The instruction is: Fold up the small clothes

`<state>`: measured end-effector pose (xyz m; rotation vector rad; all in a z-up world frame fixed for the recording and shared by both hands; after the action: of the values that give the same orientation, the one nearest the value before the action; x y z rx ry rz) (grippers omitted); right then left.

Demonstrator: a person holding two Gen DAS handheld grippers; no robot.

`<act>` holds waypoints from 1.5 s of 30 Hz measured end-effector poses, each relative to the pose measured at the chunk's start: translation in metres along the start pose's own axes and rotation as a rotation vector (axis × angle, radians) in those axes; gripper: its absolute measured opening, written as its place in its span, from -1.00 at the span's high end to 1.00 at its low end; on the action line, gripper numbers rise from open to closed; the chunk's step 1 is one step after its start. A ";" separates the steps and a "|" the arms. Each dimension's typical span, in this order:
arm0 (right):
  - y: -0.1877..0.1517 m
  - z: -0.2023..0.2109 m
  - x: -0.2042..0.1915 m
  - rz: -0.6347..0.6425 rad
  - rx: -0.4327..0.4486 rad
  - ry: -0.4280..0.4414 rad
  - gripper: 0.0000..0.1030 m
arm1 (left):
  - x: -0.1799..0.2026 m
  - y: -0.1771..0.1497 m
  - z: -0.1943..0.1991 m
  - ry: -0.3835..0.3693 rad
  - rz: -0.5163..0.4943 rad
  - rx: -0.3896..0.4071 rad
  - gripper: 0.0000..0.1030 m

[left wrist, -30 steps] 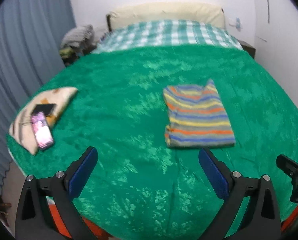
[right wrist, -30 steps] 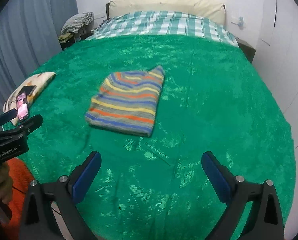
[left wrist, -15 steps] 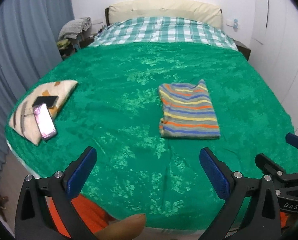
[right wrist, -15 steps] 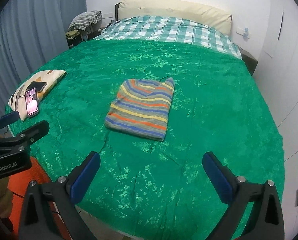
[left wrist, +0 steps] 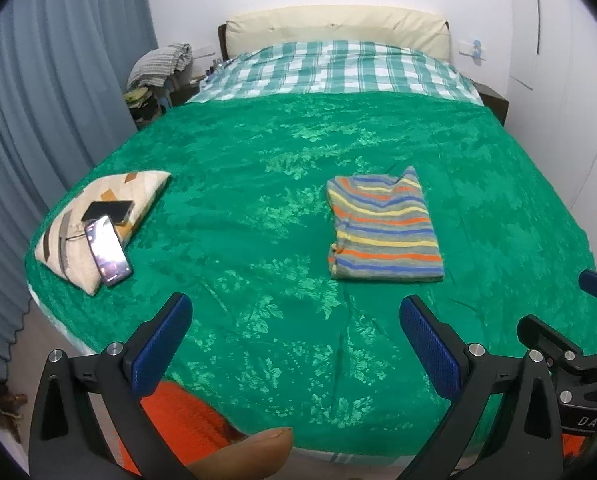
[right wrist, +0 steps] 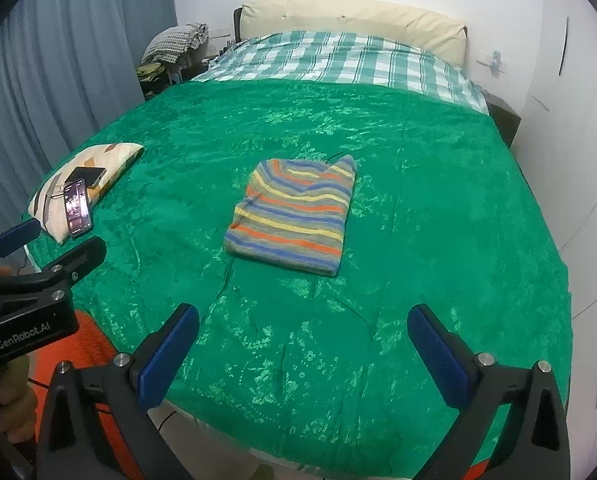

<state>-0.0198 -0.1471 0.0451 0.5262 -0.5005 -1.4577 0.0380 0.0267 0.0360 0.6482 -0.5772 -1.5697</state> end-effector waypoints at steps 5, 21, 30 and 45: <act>0.002 0.007 -0.002 0.015 0.002 -0.015 -0.99 | 0.000 0.002 0.005 -0.004 0.000 0.006 -1.00; 0.026 0.015 -0.005 0.085 -0.029 -0.026 -0.99 | 0.005 0.022 0.016 0.048 -0.108 0.045 -1.00; 0.029 0.048 0.005 0.000 0.036 -0.150 -0.99 | 0.010 0.019 0.022 -0.014 -0.039 -0.002 -0.99; 0.015 0.054 0.019 -0.035 0.036 -0.168 -0.99 | 0.027 0.015 0.026 -0.039 -0.090 0.005 -1.00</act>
<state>-0.0396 -0.1675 0.0969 0.4449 -0.6544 -1.5359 0.0289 -0.0018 0.0625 0.6560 -0.5880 -1.6684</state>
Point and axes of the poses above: each gripper's, at about its wrist camera, not at the fingertips, and z roughly against the way its jaws point, x to its right, y to its top, the point moved 5 cm from there along -z, roughly the way its jaws point, and after that the axes turned 3 degrees about z, right-handed, at the moved point
